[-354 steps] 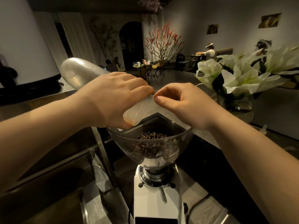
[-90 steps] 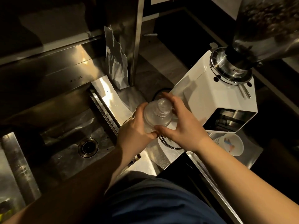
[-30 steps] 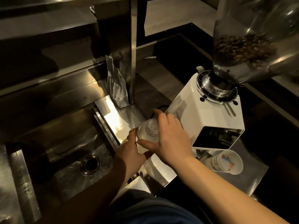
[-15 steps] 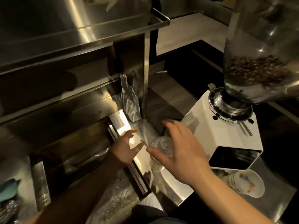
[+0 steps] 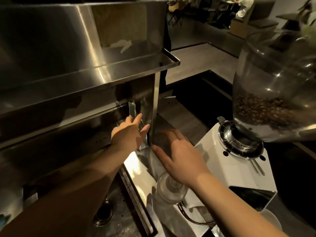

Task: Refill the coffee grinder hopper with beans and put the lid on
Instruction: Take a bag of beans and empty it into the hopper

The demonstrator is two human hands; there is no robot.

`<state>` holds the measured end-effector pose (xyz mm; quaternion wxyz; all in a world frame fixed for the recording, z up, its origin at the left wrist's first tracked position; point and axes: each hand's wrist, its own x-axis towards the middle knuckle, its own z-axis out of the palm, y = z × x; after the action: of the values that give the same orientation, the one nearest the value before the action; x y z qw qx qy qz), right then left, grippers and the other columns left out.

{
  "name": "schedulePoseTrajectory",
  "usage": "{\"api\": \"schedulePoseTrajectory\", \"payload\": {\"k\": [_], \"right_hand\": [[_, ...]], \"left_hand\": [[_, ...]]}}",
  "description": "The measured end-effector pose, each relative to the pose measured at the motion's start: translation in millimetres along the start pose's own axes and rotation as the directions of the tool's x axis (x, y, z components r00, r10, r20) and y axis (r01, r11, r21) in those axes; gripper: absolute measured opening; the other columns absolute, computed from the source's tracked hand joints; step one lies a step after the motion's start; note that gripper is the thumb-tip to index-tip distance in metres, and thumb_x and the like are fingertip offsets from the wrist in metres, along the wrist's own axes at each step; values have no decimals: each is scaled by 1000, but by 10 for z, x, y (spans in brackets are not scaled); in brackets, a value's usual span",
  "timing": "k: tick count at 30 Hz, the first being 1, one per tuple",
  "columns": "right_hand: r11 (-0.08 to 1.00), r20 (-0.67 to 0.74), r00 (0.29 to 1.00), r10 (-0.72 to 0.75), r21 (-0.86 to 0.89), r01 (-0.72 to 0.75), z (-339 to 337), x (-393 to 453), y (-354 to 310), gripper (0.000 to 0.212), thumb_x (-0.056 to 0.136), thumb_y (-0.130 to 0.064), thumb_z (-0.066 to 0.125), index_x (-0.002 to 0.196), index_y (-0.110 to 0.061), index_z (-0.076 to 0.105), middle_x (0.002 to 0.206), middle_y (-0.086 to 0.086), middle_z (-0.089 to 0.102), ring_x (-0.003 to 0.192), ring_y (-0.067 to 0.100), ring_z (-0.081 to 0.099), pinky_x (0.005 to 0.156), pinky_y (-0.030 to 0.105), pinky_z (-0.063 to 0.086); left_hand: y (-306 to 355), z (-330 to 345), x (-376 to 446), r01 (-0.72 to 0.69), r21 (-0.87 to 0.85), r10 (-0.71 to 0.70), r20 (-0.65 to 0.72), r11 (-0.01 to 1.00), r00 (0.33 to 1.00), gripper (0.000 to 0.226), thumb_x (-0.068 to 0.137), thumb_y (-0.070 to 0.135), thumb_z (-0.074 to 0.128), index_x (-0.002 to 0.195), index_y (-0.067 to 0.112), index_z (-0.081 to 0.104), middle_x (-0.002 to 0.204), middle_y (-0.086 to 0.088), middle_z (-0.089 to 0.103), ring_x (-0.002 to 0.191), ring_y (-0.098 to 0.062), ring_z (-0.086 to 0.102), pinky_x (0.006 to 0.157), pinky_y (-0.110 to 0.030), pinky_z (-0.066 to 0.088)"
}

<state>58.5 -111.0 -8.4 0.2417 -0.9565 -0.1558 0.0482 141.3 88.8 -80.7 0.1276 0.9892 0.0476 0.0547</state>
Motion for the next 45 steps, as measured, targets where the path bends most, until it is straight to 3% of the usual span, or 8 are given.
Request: {"api": "schedulePoseTrajectory", "payload": {"k": [8,13,20,26,32,40,43,45], "right_hand": [[998,26,1000,14,63,-15,15,8,81,58,106,-67,47,151,-30,50,152,-7,53,132,20,60,100,35,53],[990,61,998,-16,140,7,-32,109,-18,60,106,-66,49,154,-31,51,153,-6,58,127,15,65,92,25,47],[966,84,991,-104,247,81,-165,138,-303,62,107,-65,51,160,-33,48,156,-8,62,137,12,63,107,31,55],[919,-3,986,-168,361,158,-361,-227,-489,63,100,-72,51,158,-47,47,146,-18,66,129,0,65,108,34,57],[874,-88,978,-188,439,207,-600,-560,-631,55,99,-57,64,152,-46,55,135,-21,73,122,-3,69,104,33,58],[843,-236,950,-202,452,292,-1244,-1011,-605,28,105,-52,63,129,-43,73,124,-23,78,115,0,74,94,25,60],[834,-287,930,-229,435,340,-1660,-1112,-656,12,106,-47,65,107,-39,74,98,-15,81,90,5,79,75,19,59],[853,-315,912,-262,367,372,-1979,-1141,-700,16,103,-50,65,101,-36,71,89,-14,79,78,5,76,66,19,58]], "left_hand": [[-199,90,-103,81,-247,-95,-45,966,994,25,98,35,69,122,30,61,99,3,75,91,-26,76,82,-40,64],[-261,-47,-370,173,-459,-213,-35,871,977,19,101,24,70,118,30,67,109,4,78,106,-26,75,93,-40,62],[89,-633,-909,19,-781,-219,-151,625,964,23,100,23,74,103,44,66,96,22,74,95,9,69,71,-12,55],[235,-1039,-1207,-92,-886,-180,-193,453,965,21,96,7,75,99,26,66,98,19,75,88,3,74,69,-8,55],[425,-1327,-1322,-13,-981,-151,-42,193,988,42,84,55,73,103,17,73,90,6,81,81,-5,79,64,-15,58],[844,-1866,-1492,-104,-966,70,-90,236,993,23,97,52,66,76,54,75,71,37,70,69,19,67,52,-2,48],[1076,-2174,-1575,-249,-921,184,-200,301,962,43,89,64,66,90,23,78,79,1,77,73,-13,74,58,-25,57],[1274,-2414,-1565,-303,-906,210,-248,295,946,44,96,59,64,85,18,78,78,-10,73,73,-20,72,49,-19,56]]}}
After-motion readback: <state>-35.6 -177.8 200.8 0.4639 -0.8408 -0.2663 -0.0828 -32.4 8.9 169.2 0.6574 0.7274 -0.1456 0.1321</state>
